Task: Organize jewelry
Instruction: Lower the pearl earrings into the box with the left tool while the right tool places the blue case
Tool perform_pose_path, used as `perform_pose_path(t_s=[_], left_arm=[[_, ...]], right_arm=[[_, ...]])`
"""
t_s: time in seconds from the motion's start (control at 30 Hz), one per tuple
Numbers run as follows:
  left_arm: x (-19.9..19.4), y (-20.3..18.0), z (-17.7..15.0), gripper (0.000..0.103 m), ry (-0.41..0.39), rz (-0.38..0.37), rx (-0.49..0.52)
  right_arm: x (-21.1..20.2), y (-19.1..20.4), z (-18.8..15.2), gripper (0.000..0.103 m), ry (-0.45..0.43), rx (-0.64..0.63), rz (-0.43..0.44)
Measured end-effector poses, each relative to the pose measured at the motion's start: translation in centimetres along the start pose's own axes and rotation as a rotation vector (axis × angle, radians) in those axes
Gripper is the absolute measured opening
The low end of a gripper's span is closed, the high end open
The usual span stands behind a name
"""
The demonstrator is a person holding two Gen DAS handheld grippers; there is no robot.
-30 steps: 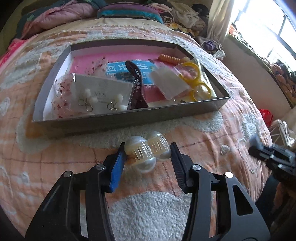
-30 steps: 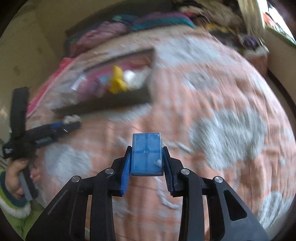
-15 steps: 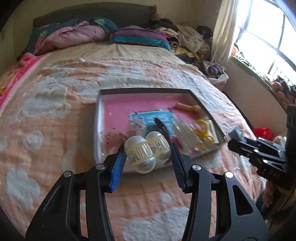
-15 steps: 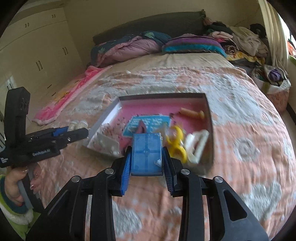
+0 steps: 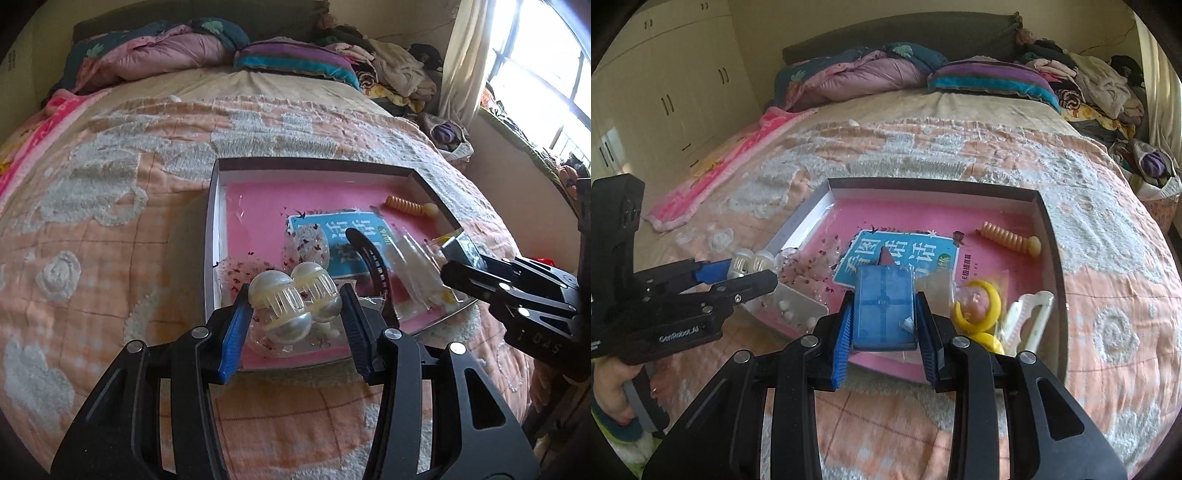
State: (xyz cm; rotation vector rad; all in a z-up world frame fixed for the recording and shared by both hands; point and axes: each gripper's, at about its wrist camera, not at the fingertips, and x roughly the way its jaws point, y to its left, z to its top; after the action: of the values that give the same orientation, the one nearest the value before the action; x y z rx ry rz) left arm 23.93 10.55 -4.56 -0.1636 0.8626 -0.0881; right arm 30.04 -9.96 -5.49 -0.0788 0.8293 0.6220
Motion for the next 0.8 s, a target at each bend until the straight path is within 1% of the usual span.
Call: perform_pose_path(t_s=[0.13, 0.33, 0.47, 0.5, 0.67, 0.8], left_arm=[[0.4, 0.2, -0.2, 0.04, 0.013, 0.0, -0.005], [0.6, 0.2, -0.2, 0.04, 0.021, 0.003, -0.009], [0.6, 0.2, -0.2, 0.04, 0.023, 0.006, -0.01], [0.5, 0.2, -0.2, 0.04, 0.021, 0.008, -0.01], [-0.4, -0.1, 0.2, 0.055, 0.009, 0.016, -0.003], [-1.9, -0.7, 0.7, 0.06, -0.01, 0.024, 0.007]], right_arm=[[1.0, -0.2, 0.1, 0.031, 0.006, 0.016, -0.013], [1.2, -0.3, 0.3, 0.032, 0.001, 0.024, -0.014], [0.1, -0.5, 0.4, 0.039, -0.019, 0.034, -0.007], [-0.2, -0.5, 0.4, 0.042, -0.025, 0.038, -0.007], [-2.2, -0.9, 0.3, 0.051, -0.054, 0.059, -0.004], [-3.9, -1.1, 0.1, 0.056, -0.078, 0.068, -0.007]])
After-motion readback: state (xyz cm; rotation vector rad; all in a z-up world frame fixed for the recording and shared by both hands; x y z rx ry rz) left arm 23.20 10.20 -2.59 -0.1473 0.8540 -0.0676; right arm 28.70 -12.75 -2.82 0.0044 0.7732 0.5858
